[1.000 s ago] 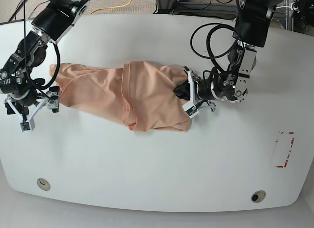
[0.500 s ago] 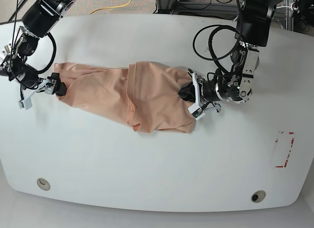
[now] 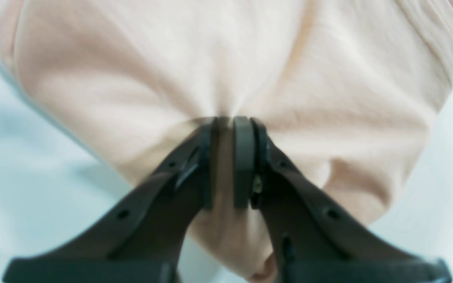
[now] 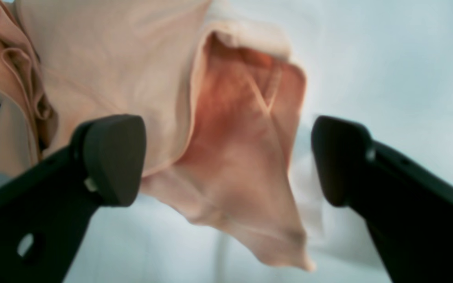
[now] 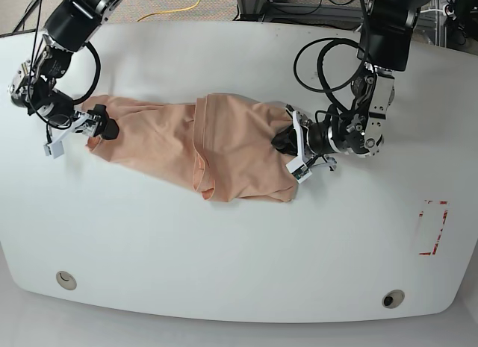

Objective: Layout the t-shirt on the table in an organized manner, then fold the t-shirt properly
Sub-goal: 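Grasp the strip's other end with the right gripper and push it toward the left gripper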

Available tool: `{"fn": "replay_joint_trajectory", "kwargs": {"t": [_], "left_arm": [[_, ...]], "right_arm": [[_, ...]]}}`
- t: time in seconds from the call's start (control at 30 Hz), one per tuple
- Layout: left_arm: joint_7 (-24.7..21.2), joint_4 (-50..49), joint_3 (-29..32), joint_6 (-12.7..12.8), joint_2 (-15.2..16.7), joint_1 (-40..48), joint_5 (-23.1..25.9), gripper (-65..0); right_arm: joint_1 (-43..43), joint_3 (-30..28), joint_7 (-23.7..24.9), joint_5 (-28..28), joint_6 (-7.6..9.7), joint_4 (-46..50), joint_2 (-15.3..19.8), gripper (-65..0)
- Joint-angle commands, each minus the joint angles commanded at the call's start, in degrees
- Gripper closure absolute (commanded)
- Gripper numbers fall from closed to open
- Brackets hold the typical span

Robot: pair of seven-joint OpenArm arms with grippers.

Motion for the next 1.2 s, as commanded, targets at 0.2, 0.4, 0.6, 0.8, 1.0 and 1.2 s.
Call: {"fn": "replay_joint_trajectory", "kwargs": {"t": [0.2, 0.4, 0.6, 0.8, 1.0, 1.2], "left_arm": [[0.1, 0.1, 0.0, 0.0, 0.0, 0.0, 0.0, -6.0], [0.2, 0.1, -0.1, 0.0, 0.0, 0.0, 0.0, -6.0], [0.2, 0.1, -0.1, 0.0, 0.0, 0.1, 0.0, -6.0], [0.2, 0.1, 0.0, 0.0, 0.0, 1.1, 0.0, -6.0], [0.2, 0.0, 0.2, 0.0, 0.1, 1.3, 0.0, -6.1], [1.4, 3.5, -0.1, 0.0, -0.3, 1.3, -1.8, -6.3]], "right_arm": [[-0.2, -4.8, 1.5, 0.3, 0.0, 0.1, -0.6, -65.0], [-0.2, -5.5, 3.5, -0.1, 0.0, 0.0, -2.3, -58.7], [0.0, -5.6, 5.1, -2.1, 0.0, 0.2, -2.1, -21.9], [1.4, -5.7, 5.2, -6.9, 0.0, 2.4, -2.0, -2.7], [1.4, -7.6, 0.2, -7.6, 0.0, 13.2, -2.5, 0.0], [1.0, -8.1, -2.1, -7.6, 0.0, 23.5, -5.1, 0.0]]}}
